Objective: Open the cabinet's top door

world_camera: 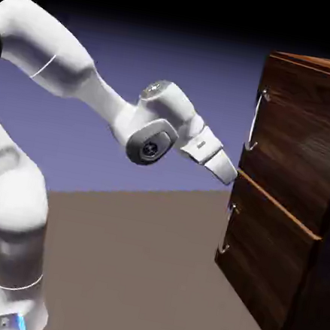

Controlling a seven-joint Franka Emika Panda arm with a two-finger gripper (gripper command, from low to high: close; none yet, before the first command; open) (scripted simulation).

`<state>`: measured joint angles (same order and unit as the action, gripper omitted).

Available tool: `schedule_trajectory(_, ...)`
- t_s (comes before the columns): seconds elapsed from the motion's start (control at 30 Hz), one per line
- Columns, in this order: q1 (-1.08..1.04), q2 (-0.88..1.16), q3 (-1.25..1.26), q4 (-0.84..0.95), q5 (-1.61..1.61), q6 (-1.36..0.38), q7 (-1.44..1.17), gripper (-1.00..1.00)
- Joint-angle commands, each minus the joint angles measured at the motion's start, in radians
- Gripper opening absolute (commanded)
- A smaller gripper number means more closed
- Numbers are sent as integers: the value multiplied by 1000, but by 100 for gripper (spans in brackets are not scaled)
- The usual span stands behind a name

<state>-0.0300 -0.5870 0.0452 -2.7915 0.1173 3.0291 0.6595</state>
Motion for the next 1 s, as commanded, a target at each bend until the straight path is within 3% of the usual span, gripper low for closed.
schedule_trajectory(0.0,-16,-6,17,7,44,-3,-30,0)
schedule_trajectory(0.97,-467,-189,502,206,1305,-87,-907,0)
